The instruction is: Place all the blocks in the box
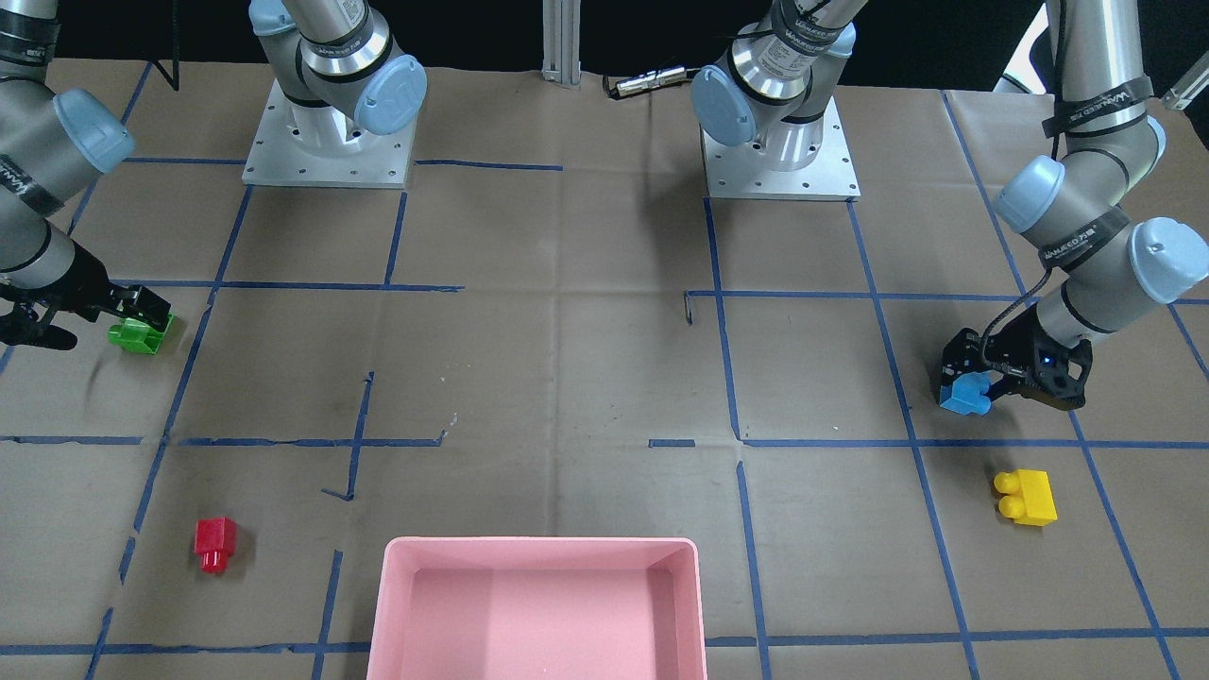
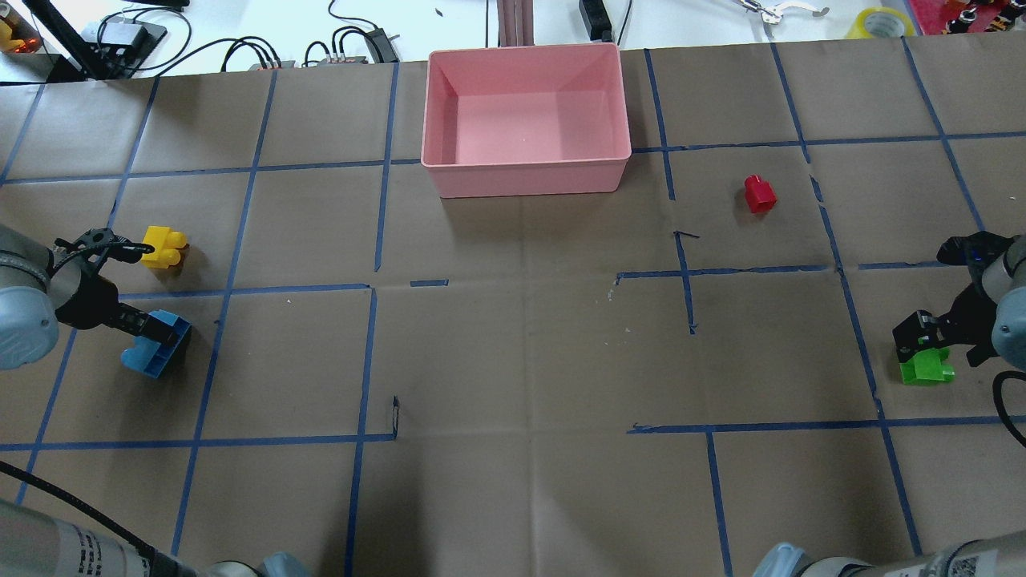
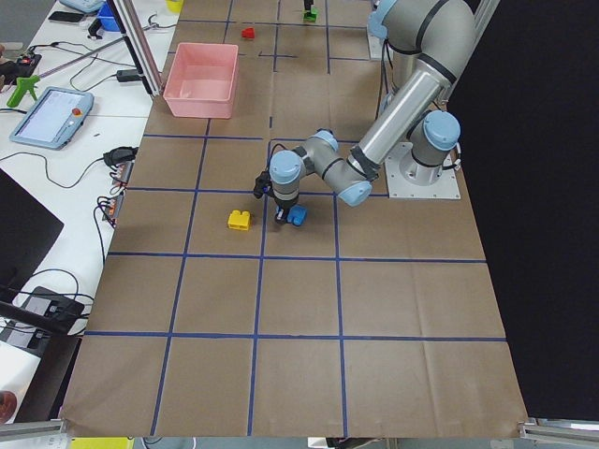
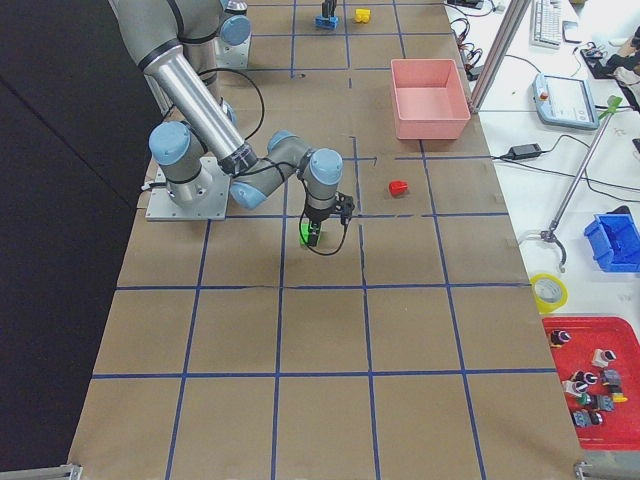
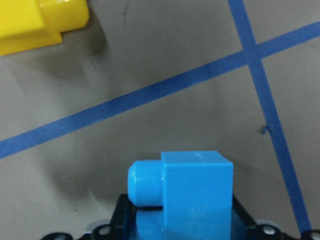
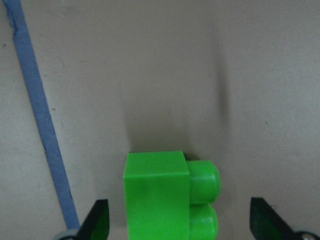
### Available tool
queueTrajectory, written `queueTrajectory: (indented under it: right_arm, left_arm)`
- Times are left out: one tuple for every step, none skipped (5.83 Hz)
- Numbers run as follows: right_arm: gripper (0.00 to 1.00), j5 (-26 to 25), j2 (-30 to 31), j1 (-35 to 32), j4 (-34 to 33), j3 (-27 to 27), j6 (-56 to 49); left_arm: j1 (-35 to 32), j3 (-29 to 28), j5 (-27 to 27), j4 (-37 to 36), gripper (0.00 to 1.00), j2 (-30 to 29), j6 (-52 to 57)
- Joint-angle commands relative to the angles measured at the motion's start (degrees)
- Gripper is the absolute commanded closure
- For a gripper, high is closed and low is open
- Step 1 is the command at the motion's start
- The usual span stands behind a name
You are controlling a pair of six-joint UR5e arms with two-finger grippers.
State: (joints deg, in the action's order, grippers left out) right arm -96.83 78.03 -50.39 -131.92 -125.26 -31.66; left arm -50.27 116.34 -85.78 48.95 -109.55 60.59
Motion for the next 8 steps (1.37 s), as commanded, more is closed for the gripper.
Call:
queueTrajectory:
  right_arm:
    - [0.01, -0.5, -0.6, 0.6, 0.0, -0.3, 0.0]
    - [0.01, -0.5, -0.6, 0.7, 0.0, -0.7, 0.0]
    - [0.01, -0.5, -0.6, 0.7, 0.0, -0.9, 0.0]
    - [0.04, -0.4, -0.5, 0.7, 0.0, -1.0, 0.1]
    - [0.12, -0.3, -0.5, 0.7, 0.0, -0.9, 0.1]
    - [0.12, -0.2, -0.5, 0.7, -0.1, -0.7, 0.1]
    - [0.12, -0.2, -0.6, 0.7, -0.1, -0.6, 0.1]
    - [0.12, -0.2, -0.6, 0.6, -0.2, -0.6, 0.0]
  left_arm:
    - [0.0, -0.3, -1.2, -0.3, 0.77, 0.5, 0.1]
    - [-0.3, -3.2, -1.3, 0.1, 0.81, 2.0, 0.0]
    - [-0.4, -8.4, -1.3, 4.4, 0.81, 3.1, -0.1]
    - [-3.2, -15.3, -1.6, 9.3, 0.81, 3.6, -0.6]
    - [-8.4, -22.8, -2.7, 13.7, 0.81, 2.2, -6.3]
    - [-13.9, -29.4, -2.6, 17.4, 0.81, 0.0, -17.8]
    - [-18.9, -35.5, -2.6, 19.2, 0.81, -3.3, -26.1]
    - [-24.8, -42.4, -2.1, 23.1, 0.81, -7.4, -38.9]
